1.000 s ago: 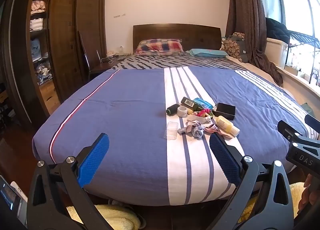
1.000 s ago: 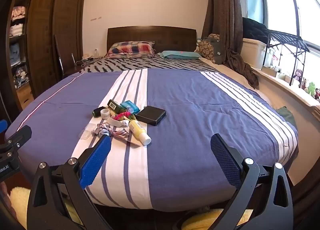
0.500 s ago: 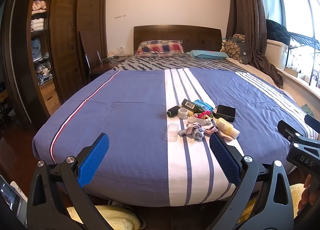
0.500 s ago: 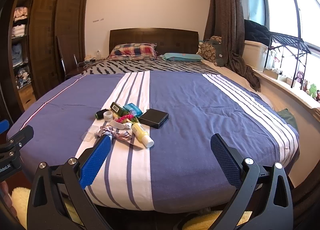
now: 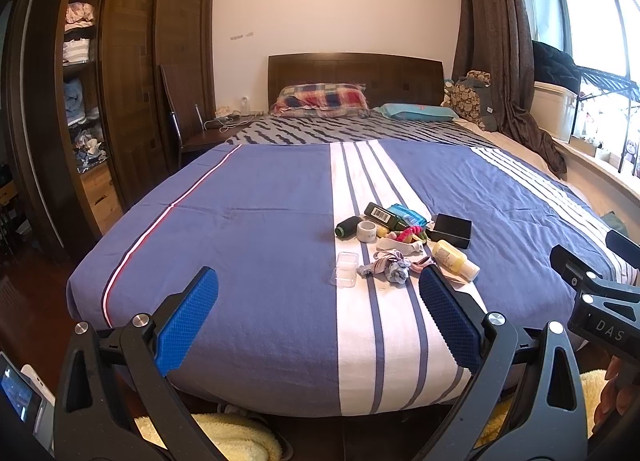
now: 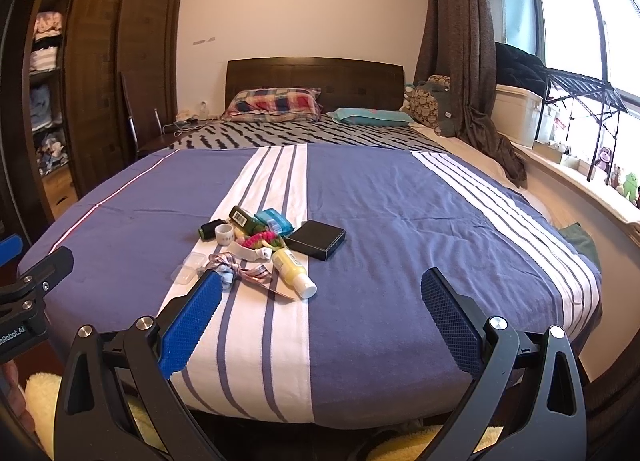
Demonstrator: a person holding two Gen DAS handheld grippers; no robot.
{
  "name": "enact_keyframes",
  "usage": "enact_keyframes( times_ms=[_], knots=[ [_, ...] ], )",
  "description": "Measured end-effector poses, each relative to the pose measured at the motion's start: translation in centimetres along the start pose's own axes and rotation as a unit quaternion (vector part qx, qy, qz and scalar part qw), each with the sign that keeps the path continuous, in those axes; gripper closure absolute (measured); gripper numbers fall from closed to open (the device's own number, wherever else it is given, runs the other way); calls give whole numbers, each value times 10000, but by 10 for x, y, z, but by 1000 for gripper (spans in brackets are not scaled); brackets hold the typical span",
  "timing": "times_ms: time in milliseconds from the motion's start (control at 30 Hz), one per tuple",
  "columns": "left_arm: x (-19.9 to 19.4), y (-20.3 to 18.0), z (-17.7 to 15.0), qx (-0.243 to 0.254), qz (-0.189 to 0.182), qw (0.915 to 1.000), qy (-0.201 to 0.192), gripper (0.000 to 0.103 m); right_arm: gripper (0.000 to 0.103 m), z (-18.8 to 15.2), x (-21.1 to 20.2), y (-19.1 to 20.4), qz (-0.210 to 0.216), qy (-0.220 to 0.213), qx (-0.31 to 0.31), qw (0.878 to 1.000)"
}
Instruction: Collect trash
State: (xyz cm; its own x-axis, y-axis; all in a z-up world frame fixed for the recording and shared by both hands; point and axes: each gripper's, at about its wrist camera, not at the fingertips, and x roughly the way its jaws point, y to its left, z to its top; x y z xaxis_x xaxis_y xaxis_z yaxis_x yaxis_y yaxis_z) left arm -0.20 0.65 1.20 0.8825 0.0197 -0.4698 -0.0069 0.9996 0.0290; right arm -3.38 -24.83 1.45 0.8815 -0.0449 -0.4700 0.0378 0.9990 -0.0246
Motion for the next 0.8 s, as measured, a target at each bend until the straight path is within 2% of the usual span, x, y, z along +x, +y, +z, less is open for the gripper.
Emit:
enact_keyframes(
  times_ms=[800],
  knots=[
    [-5, 0, 0, 34, 17, 10000, -30, 8, 3, 1, -1, 2, 24, -6, 0, 10000]
  ],
)
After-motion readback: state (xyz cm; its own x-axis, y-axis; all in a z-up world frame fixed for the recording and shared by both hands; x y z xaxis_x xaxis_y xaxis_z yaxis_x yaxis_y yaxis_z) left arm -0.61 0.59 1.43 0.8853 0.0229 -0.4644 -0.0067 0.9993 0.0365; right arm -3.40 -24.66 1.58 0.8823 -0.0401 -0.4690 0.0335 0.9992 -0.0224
